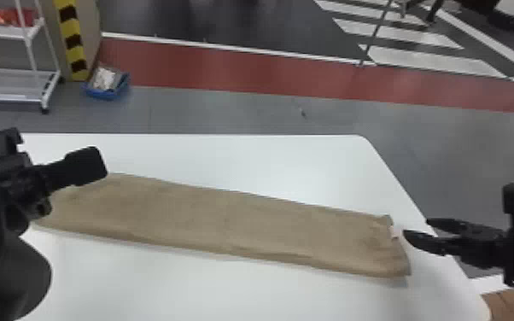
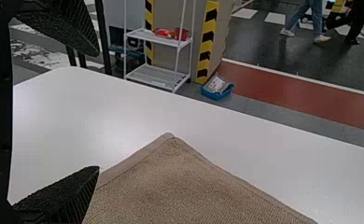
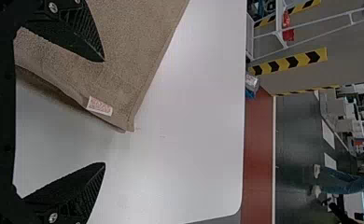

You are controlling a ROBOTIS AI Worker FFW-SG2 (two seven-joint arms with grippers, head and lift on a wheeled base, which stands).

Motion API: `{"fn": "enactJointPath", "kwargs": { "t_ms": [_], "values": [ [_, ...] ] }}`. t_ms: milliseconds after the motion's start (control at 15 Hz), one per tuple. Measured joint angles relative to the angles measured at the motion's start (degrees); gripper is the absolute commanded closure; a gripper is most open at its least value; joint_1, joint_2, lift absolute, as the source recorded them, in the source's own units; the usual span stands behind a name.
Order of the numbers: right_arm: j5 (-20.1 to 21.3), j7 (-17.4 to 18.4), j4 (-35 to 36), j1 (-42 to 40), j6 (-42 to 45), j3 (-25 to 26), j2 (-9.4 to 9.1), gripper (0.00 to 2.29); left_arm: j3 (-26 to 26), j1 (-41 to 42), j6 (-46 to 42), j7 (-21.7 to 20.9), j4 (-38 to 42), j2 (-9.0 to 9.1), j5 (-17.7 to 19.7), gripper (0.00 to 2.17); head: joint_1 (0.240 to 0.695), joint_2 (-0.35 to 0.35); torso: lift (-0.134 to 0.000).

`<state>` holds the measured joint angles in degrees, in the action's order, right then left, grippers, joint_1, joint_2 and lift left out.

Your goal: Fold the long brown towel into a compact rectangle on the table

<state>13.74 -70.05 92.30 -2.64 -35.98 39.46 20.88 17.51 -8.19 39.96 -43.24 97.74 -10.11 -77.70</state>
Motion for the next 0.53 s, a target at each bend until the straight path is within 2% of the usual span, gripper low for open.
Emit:
{"fn": "enactJointPath", "kwargs": {
  "t_ms": [533],
  "values": [
    [0.44,0.00,0.14,0.17,-0.56,-0.50,0.21,0.09,0.16,-0.02,-0.07,0.00,0.00,0.00,0.00,0.01,0.695,-0.272,-0.124]
  ]
}}
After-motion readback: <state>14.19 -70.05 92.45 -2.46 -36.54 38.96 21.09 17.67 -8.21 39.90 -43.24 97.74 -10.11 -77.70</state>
